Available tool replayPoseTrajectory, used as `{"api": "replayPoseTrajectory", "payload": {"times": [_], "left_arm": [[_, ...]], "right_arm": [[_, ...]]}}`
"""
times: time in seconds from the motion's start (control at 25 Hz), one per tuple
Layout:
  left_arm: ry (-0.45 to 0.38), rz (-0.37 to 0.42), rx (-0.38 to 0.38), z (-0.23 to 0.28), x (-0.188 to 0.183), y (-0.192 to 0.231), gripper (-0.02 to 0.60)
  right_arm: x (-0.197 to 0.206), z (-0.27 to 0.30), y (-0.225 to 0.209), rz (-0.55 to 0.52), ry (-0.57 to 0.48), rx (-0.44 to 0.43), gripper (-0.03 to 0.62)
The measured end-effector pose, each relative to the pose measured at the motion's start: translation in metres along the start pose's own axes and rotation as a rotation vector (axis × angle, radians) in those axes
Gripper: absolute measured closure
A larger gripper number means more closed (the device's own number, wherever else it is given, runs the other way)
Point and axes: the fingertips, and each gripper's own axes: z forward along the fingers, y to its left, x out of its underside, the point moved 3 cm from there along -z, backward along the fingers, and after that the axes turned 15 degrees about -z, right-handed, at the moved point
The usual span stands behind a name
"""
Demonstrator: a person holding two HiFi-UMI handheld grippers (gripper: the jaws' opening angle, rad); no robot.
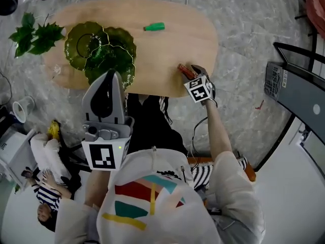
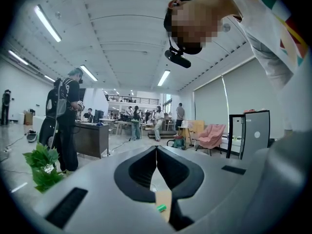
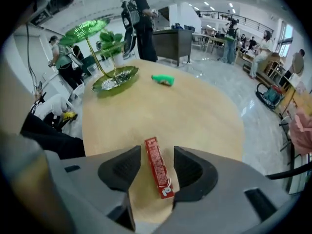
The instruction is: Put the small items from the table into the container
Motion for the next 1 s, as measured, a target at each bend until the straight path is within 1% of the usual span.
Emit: {"api": "replayPoseTrajectory", "payload": {"times": [0.12, 0.2, 0.28, 0.32, 0.36, 0.48, 0.6, 0.76, 0.84, 1.0], "left_arm": [[0.006, -0.007, -0.008, -0.004, 0.005, 0.004, 0.572], [0.004, -0.005, -0.017, -0.008, 0.005, 0.007, 0.572], [0.007, -0.01, -0.026, -0.013, 0.006, 0.012, 0.572], [0.009, -0.013, -0.032, -0.016, 0.007, 0.015, 0.572], [0.011, -0.014, -0.039, -0.018, 0.007, 0.018, 0.572], [0.006, -0.034, -0.045, -0.024, 0.001, 0.024, 0.572], [-0.007, -0.022, -0.048, -0.028, -0.019, 0.027, 0.572], [-0.083, -0.014, -0.025, -0.03, -0.066, 0.02, 0.572], [-0.128, -0.003, -0.03, -0.037, -0.091, 0.018, 0.572], [-0.25, 0.048, -0.097, -0.052, -0.137, 0.033, 0.572]], "right_arm": [[0.024, 0.025, 0.002, 0.007, 0.102, -0.027, 0.397], [0.035, 0.034, 0.006, -0.014, 0.154, -0.053, 0.398], [0.039, 0.034, 0.005, -0.028, 0.175, -0.063, 0.399], [0.039, 0.034, 0.003, -0.023, 0.184, -0.062, 0.453], [0.04, 0.033, 0.002, -0.014, 0.193, -0.06, 0.477], [0.035, 0.025, -0.003, 0.027, 0.197, -0.039, 0.48], [0.01, 0.0, -0.007, 0.04, 0.148, 0.005, 0.48], [-0.048, -0.053, -0.01, -0.026, 0.035, 0.069, 0.48], [-0.083, -0.087, -0.009, -0.061, -0.041, 0.106, 0.48], [-0.167, -0.149, -0.014, -0.093, -0.25, 0.187, 0.48]]}}
